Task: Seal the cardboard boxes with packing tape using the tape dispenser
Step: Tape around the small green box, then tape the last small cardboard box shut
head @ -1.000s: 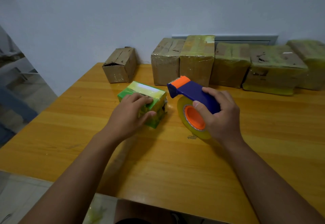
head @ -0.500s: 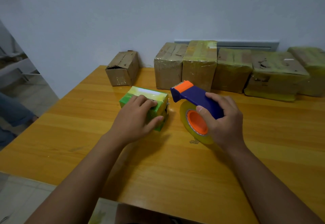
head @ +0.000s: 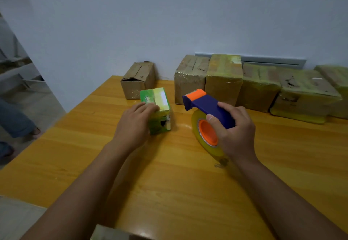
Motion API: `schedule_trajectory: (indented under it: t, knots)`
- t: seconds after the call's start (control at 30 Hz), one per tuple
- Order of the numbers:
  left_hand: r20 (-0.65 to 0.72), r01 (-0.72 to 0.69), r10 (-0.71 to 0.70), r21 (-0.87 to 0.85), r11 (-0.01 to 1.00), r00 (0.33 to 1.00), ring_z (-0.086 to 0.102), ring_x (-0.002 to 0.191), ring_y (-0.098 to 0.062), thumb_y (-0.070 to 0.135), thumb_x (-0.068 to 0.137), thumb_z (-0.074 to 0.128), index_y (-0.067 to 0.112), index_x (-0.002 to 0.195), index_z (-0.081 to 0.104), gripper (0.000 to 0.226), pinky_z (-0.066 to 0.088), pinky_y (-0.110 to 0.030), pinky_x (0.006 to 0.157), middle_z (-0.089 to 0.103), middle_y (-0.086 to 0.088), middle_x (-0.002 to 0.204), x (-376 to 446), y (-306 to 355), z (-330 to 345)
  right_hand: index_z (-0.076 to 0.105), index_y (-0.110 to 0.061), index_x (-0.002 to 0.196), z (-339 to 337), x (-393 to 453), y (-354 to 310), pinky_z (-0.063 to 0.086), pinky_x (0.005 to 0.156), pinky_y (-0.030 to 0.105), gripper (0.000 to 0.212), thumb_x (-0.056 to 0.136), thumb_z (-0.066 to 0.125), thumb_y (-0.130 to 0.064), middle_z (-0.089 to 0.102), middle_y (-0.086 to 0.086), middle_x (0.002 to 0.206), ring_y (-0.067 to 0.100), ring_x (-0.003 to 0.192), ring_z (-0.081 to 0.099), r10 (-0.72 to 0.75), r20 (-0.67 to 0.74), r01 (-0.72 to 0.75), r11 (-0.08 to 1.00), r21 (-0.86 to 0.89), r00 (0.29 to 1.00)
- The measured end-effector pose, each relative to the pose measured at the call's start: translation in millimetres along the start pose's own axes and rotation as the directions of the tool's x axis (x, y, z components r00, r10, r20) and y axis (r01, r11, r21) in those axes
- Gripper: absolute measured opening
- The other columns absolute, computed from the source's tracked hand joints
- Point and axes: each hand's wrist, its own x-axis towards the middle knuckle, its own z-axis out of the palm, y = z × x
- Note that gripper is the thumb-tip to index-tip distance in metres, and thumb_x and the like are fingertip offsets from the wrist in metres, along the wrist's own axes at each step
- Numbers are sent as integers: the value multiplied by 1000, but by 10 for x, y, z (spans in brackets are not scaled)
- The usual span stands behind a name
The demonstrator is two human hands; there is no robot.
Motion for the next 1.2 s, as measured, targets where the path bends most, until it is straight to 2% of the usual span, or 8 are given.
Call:
schedule_trajectory:
  t: [0.2, 0.3, 0.4, 0.73, 0.83, 0.97, 1.1, 1.2]
  knots:
    - [11, 3, -3, 16, 1000, 1000, 42, 134, -24, 1, 82, 62, 28, 126, 47, 54, 41, -39, 96, 45, -2, 148, 336, -113, 110, 65, -20, 122, 264, 81, 17, 40, 67, 2, 54, 76, 67, -48, 55, 0, 109, 3, 87, 54, 20, -15, -20, 1000, -13, 1000]
    - [-1, -32, 32, 90, 995, 999, 27, 143, -26, 8, 84, 67, 27, 134, 45, 58, 31, -42, 108, 38, -5, 152, 508, -219, 229, 63, -19, 125, 362, 96, 25, 43, 69, 3, 55, 77, 67, -47, 53, -2, 110, -6, 92, 52, 21, -25, -21, 1000, -5, 999]
    - [-6, -38, 40, 226, 973, 999, 27, 138, -34, 19, 82, 72, 29, 145, 38, 72, 34, -45, 105, 35, -9, 151, 675, -322, 333, 63, -17, 125, 465, 150, 36, 42, 70, 2, 55, 78, 67, -46, 53, -1, 111, -6, 93, 52, 7, -30, -8, 1000, -3, 1000]
    - [80, -74, 55, 255, 964, 995, 8, 149, -24, 14, 94, 47, 24, 154, 16, 68, 3, -49, 118, 29, -2, 158, 1446, -377, 483, 61, -18, 128, 643, 282, 105, 42, 70, 3, 62, 79, 60, -56, 50, -1, 111, -7, 95, 50, -34, -16, 33, 999, -24, 999]
    - [158, -87, 51, 232, 969, 986, -5, 150, -25, 18, 96, 44, 23, 154, 10, 68, -7, -54, 118, 14, -2, 162, 1637, -358, 594, 62, -15, 126, 652, 267, 119, 42, 71, 3, 60, 81, 57, -55, 49, 0, 108, -7, 94, 50, -57, -32, 56, 998, -36, 998]
    - [220, -127, 58, 309, 943, 974, -21, 145, -33, 49, 97, 42, 37, 153, -6, 74, -14, -59, 115, -12, -2, 162, 1799, -481, 737, 61, -16, 127, 648, 241, 148, 43, 70, 3, 57, 83, 57, -53, 48, -1, 109, -7, 99, 49, -60, -31, 59, 998, -28, 998]
    - [-22, 53, -50, 217, 975, 999, -18, 147, -33, 61, 92, 41, 37, 153, 8, 73, -13, -61, 114, -5, -5, 163, 1770, -629, 718, 61, -15, 127, 636, 237, 173, 43, 70, 3, 56, 84, 57, -52, 49, 1, 109, -3, 98, 50, -63, -26, 62, 998, -21, 998]
    - [16, 307, -315, 179, 935, 949, -11, 147, -40, 67, 90, 43, 36, 147, 24, 68, -7, -71, 107, 5, -9, 163, 1766, -792, 664, 61, -14, 126, 653, 242, 179, 42, 69, 3, 57, 83, 57, -52, 50, 2, 109, -2, 98, 50, -66, -25, 65, 997, -27, 998]
